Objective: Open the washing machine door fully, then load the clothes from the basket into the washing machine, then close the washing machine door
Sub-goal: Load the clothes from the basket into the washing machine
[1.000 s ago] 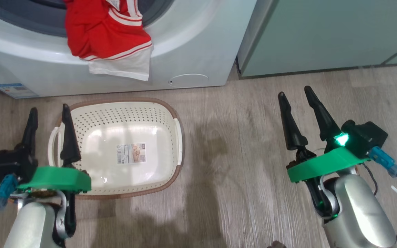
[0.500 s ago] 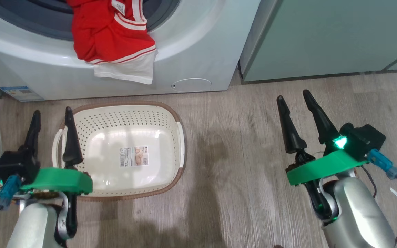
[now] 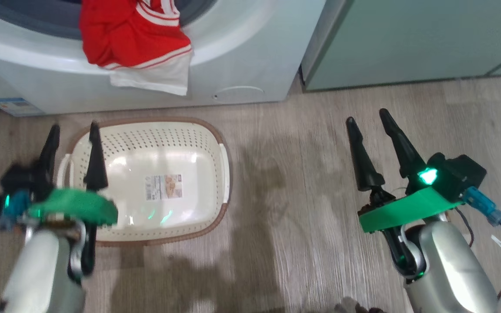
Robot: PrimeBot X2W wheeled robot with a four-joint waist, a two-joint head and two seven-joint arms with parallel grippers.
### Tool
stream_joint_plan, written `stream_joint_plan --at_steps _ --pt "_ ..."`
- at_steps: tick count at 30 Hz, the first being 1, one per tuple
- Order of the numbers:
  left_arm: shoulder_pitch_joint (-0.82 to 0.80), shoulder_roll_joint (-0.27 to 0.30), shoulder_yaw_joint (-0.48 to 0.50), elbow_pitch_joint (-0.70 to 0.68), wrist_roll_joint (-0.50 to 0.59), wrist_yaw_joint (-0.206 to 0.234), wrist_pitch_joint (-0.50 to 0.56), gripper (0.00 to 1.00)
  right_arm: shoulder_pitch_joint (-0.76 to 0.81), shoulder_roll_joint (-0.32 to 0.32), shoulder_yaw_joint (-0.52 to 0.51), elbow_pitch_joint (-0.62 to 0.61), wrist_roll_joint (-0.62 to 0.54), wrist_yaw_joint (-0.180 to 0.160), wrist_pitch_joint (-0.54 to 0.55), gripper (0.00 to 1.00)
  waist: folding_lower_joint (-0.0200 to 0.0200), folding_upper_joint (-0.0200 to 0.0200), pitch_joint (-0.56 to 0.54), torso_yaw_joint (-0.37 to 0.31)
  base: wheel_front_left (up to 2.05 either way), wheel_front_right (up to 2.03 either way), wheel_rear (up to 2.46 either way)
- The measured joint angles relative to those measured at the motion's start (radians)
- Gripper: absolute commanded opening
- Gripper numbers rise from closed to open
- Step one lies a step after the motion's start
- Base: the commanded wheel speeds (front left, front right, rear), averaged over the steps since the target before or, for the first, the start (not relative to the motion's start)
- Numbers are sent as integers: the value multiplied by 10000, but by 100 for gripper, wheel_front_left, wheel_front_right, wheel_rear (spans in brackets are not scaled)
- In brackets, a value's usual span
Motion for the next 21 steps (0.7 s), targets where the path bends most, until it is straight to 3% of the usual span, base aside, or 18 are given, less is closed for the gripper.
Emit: stream_joint_plan --at_steps 5,11,21 --pt "-2020 326 -209 1400 -249 -713 719 100 -191 -2 320 -174 31 0 0 100 1 0 569 -207 0 0 0" --pt "-4377 961 -238 4080 -403 -1404 1501 100 -738 -4 779 -293 422 0 -13 100 3 0 1403 -828 0 0 0" --pt "-6366 2027 -224 6594 -299 -1835 1657 100 -848 -6 988 -604 838 0 -15 100 2 0 2252 -1738 0 0 0"
